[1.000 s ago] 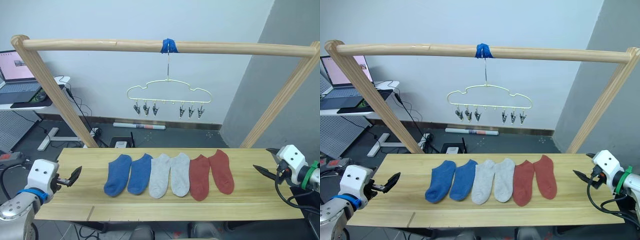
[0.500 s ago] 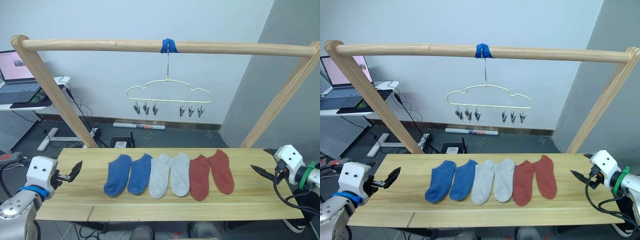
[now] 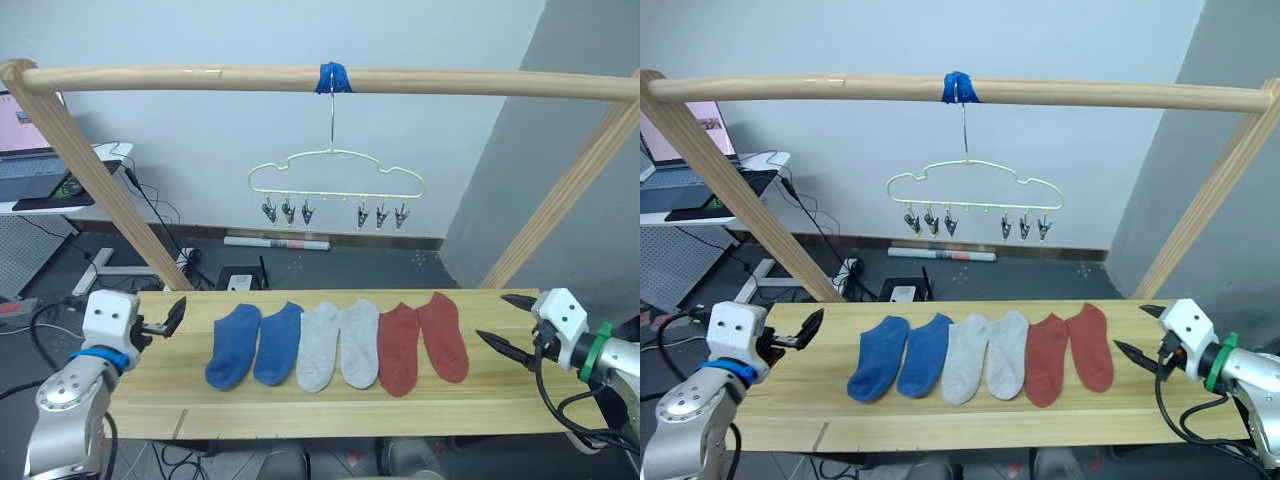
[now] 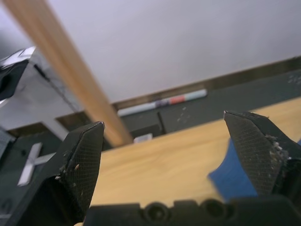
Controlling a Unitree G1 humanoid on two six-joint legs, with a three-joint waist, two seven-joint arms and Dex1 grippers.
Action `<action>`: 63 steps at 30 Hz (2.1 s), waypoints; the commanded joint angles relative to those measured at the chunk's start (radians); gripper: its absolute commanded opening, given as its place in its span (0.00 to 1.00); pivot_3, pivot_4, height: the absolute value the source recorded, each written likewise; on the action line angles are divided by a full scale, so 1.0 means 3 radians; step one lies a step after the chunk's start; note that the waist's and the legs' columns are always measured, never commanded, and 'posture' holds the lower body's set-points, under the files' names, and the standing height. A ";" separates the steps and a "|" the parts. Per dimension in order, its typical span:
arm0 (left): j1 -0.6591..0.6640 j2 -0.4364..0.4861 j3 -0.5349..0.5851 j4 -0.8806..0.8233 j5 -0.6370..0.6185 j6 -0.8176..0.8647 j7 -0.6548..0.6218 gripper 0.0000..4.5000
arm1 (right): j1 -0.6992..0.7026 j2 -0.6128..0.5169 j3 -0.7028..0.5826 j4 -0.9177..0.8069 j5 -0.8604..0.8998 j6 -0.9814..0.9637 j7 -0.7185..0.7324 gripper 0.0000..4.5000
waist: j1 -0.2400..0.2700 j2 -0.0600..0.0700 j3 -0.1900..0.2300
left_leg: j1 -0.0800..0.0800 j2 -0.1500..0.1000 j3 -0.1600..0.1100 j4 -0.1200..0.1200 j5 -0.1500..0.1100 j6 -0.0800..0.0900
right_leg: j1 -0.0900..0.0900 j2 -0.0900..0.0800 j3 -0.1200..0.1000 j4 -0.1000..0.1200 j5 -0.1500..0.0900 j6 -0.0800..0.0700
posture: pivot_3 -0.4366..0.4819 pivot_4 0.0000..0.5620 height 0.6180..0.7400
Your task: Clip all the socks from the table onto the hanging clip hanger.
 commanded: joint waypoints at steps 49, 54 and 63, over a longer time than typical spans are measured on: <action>-0.1471 -0.0787 -0.0535 -0.0211 -0.0257 -0.0107 0.0450 0.36 | -0.1324 0.0606 0.0520 -0.2102 0.1166 0.1686 -0.1109 1.00 | -0.0134 -0.0040 0.0478 | -0.0121 -0.0007 -0.0029 0.0011 0.0001 -0.0002 | -0.0109 -0.0015 -0.0035 0.0002 0.0018 -0.0017 | 0.22 0.58 1.00; -0.1381 -0.0774 -0.0543 -0.0266 -0.0214 -0.0127 0.0478 0.36 | -0.1405 0.0600 0.0518 -0.2099 0.1235 0.1755 -0.1150 1.00 | -0.0148 -0.0040 0.0478 | -0.0133 -0.0006 -0.0029 0.0011 0.0001 -0.0002 | -0.0121 -0.0015 -0.0034 0.0003 0.0018 -0.0017 | 0.22 0.58 1.00; -0.1522 -0.0914 -0.0614 -0.0108 -0.0109 -0.0217 0.0624 0.36 | -0.1646 0.0644 0.0537 -0.2090 0.1398 0.1919 -0.1247 1.00 | -0.0149 -0.0039 0.0480 | -0.0169 -0.0010 -0.0036 0.0043 0.0001 -0.0002 | -0.0139 -0.0018 -0.0040 0.0009 0.0023 -0.0010 | 0.23 0.58 1.00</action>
